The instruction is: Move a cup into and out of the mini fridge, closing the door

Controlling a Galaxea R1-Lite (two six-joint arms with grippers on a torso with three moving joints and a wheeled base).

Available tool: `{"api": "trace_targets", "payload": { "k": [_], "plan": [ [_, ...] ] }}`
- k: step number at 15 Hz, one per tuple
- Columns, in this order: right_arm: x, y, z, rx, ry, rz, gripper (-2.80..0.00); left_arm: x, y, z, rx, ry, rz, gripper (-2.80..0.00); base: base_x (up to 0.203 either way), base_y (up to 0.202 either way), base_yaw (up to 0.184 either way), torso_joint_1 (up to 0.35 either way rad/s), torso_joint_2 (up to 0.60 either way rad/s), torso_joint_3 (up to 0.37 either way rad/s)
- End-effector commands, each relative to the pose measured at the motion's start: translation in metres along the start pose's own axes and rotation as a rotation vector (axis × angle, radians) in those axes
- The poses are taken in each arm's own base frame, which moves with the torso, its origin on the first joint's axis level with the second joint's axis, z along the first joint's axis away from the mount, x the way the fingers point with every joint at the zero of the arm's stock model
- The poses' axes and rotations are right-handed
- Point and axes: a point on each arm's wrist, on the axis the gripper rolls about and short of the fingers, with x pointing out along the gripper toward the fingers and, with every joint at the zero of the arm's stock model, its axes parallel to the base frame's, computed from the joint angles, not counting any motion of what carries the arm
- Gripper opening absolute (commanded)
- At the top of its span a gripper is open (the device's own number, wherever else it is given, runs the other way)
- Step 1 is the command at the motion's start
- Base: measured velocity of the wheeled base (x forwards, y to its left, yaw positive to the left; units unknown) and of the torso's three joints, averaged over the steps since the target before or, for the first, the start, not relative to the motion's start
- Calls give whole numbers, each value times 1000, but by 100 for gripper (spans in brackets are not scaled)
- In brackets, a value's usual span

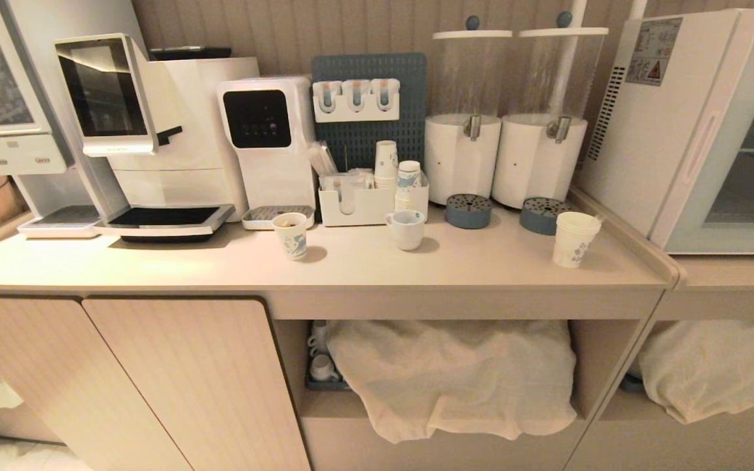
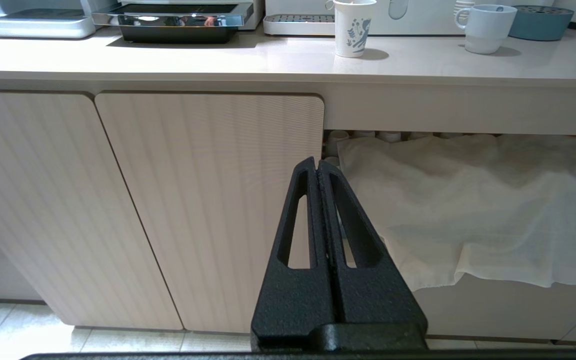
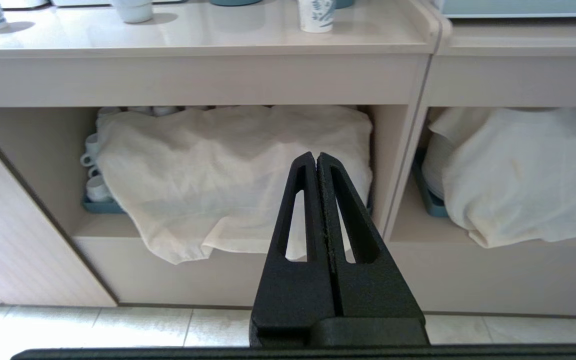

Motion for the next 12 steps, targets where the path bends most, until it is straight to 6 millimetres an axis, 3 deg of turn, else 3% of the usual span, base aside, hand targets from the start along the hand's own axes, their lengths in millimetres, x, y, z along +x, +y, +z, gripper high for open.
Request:
{"api": "trace_targets", "payload": {
  "k": [1,12],
  "plan": [
    [0,0,0,11,-1,0,-280,1,0,-5,0,18,1,-280,0,0,0,0,0,0],
    [0,0,0,9,-1,0,-280,1,0,-5,0,18,1,-280,0,0,0,0,0,0]
  ]
}}
